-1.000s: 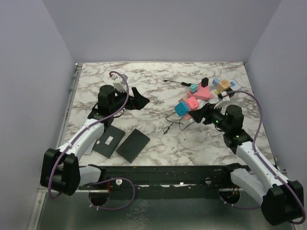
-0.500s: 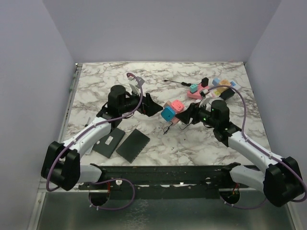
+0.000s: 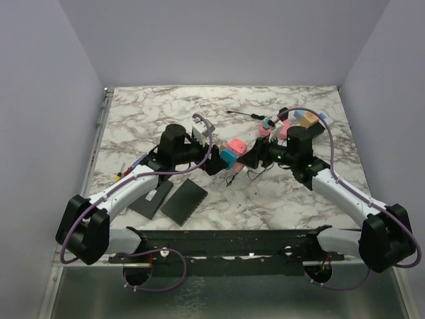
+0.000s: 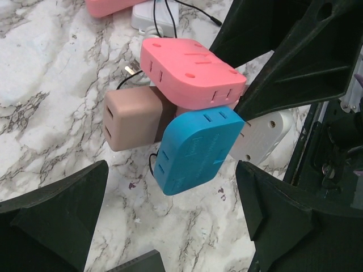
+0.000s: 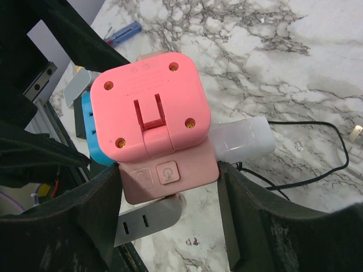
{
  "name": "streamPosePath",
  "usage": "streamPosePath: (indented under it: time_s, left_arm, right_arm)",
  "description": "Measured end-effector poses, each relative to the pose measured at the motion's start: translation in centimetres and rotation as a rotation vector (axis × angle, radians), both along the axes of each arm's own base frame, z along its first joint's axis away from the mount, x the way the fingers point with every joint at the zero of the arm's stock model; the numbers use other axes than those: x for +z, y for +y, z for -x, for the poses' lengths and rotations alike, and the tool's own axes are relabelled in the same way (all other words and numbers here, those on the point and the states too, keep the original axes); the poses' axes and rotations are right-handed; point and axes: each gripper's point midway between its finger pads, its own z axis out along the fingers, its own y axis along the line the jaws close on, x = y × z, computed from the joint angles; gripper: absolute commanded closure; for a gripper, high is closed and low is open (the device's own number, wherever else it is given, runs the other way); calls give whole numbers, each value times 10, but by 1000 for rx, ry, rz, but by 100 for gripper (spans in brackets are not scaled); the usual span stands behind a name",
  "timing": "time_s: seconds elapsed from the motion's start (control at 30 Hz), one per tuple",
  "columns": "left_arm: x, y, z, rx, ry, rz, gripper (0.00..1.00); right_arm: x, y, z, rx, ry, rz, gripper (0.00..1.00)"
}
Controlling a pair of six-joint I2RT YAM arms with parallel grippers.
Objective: Pull the plug off the socket
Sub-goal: Pick up the socket from the corner of the board, then remove the plug from the socket.
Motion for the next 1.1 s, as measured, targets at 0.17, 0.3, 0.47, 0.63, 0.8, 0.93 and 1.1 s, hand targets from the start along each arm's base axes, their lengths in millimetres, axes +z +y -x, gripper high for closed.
streamPosePath:
  time_s: [0.17,0.3,0.47,0.63,0.8,0.93,1.1]
  left_arm:
    - [-9,-5,6,-23,17,-21,3]
    - [-13,-8,10,-38,27,-31,6]
    - [-19,-12,14,-53,40,-44,11]
    - [-22,-13,15,-57,47,-54,22]
    - [-23,-14,13,-51,40,-63,37]
    - [-25,-14,12,-32,28,-82,50]
    - [-34,-6,3,46,26,-131,58]
  right_arm:
    - [-17,3,5,31,56,23,70]
    - [-23,7,7,51,78,34,70]
    - [-18,12,5,70,66,33,70]
    - [-19,15,4,78,65,38,70]
    - [-25,17,7,86,82,47,70]
    - [-31,19,6,78,101,65,71]
    - [-41,16,-6,23,113,100,72]
